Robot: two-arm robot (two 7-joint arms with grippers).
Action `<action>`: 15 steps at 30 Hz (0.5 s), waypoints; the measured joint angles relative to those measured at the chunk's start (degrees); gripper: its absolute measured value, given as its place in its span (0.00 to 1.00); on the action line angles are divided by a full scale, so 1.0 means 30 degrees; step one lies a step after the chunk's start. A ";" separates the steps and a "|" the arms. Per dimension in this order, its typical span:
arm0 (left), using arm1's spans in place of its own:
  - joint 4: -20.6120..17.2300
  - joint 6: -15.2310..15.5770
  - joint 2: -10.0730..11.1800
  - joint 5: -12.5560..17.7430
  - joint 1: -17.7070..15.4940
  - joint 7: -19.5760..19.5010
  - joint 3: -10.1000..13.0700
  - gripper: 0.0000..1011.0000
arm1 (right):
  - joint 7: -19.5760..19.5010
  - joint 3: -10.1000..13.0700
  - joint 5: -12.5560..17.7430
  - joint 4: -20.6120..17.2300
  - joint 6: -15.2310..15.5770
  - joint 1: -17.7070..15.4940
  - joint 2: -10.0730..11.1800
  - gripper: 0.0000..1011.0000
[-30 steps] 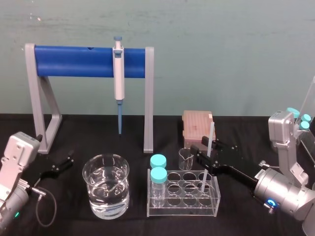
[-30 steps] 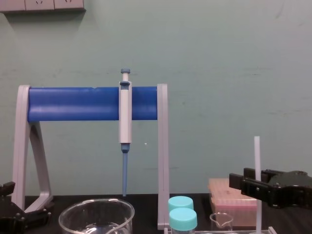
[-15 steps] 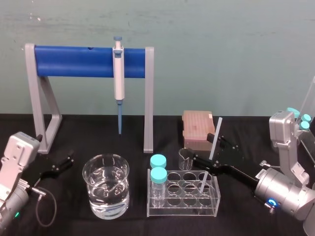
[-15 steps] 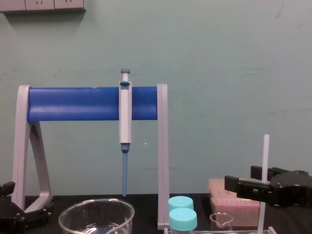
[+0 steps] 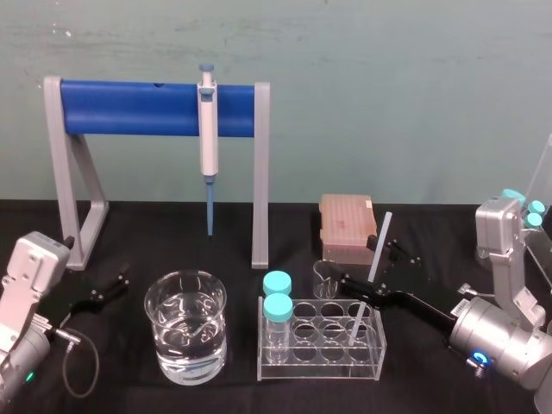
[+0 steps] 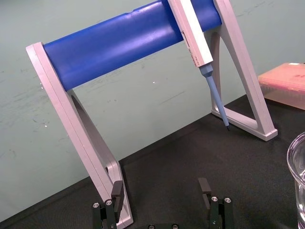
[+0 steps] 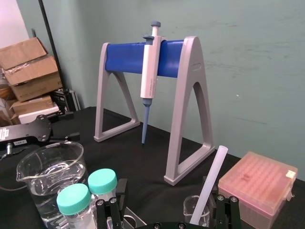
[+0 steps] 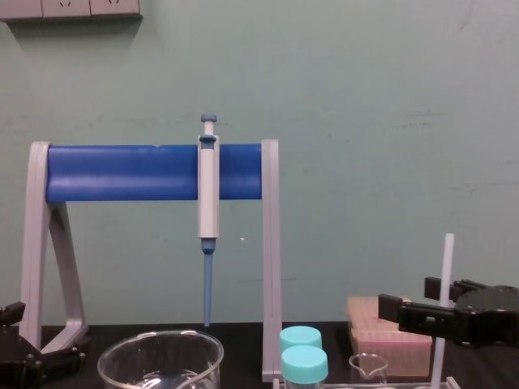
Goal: Pick up the stirring rod with one hand, then place it down.
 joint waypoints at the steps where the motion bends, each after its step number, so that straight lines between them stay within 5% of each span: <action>1: -0.0001 0.0001 0.0000 -0.0001 -0.0001 0.0000 0.0001 0.99 | -0.0019 0.0029 0.0007 0.0000 -0.0001 -0.0027 0.0003 0.99; 15: -0.0001 0.0000 0.0000 -0.0001 0.0000 0.0000 0.0001 0.99 | -0.0937 0.1241 0.0475 0.0075 -0.0063 -0.0982 0.0210 0.99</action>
